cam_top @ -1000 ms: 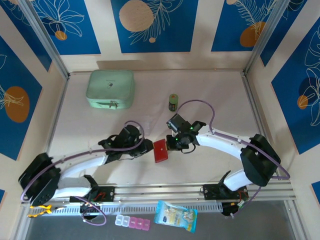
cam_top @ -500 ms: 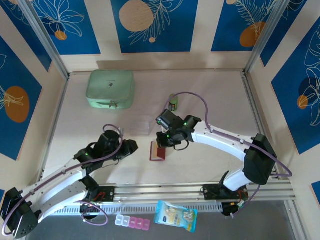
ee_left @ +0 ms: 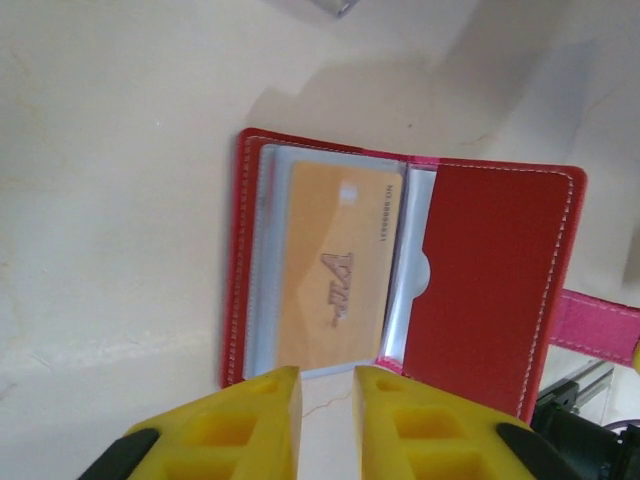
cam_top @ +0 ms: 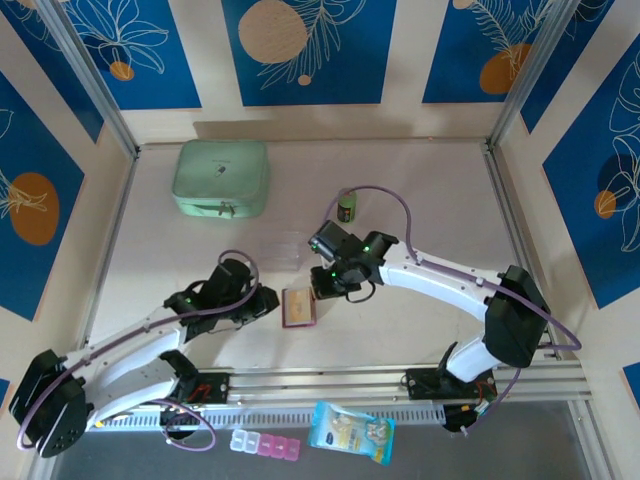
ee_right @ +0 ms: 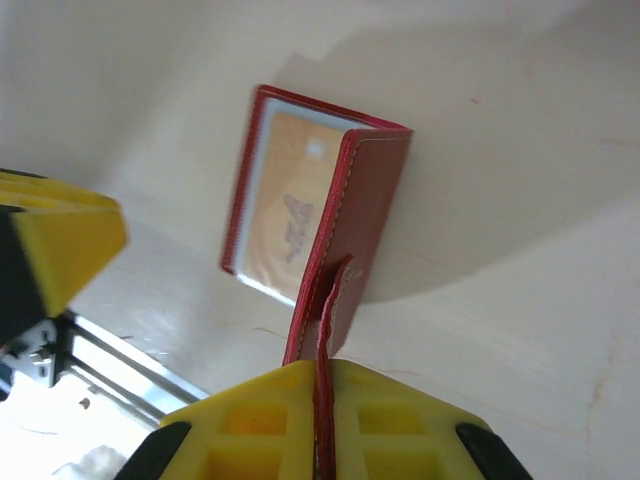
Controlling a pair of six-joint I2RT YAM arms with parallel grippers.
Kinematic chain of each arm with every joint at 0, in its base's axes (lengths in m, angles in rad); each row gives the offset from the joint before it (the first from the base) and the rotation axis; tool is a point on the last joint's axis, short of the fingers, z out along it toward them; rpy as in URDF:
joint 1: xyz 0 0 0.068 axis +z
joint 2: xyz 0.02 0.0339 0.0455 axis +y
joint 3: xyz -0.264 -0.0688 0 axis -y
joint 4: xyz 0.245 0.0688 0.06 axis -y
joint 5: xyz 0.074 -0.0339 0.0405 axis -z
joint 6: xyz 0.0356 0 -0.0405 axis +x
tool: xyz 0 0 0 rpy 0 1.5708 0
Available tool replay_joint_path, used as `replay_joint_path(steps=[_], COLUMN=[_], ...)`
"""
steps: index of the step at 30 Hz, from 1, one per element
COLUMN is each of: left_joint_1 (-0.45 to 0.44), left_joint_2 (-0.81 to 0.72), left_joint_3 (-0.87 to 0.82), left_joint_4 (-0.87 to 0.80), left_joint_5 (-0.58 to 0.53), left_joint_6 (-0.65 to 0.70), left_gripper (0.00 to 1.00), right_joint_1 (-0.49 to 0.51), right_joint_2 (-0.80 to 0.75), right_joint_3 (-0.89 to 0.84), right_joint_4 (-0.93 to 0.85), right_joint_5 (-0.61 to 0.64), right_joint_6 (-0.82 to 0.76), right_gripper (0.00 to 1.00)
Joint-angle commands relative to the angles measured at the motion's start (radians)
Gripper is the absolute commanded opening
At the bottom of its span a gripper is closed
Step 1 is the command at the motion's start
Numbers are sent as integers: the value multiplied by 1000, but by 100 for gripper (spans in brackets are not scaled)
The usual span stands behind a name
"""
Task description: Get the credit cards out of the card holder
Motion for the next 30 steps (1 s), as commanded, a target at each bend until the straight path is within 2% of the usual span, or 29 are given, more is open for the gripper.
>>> replay_joint_path(steps=[1,9,16,30], left_joint_1=[8,3,-7,-38], left_joint_2=[45,133,201,350], left_joint_3=[-2,-22,-24,-13], left_joint_4=[73,155,203,280], left_joint_5=[43,41,58,67], left_joint_6=[13,3,-3,-9], left_gripper=[18,13,11,11], right_joint_1=[-26,-99,-145,-156], right_joint_2=[-43,-109,-99,100], right_joint_3=[-64,-183,-268,-276], right_joint_4=[-23,-34,19,98], right_joint_5=[21,42,26,53], right_joint_6=[28,32,26,2], right_gripper=[9,8,7,7])
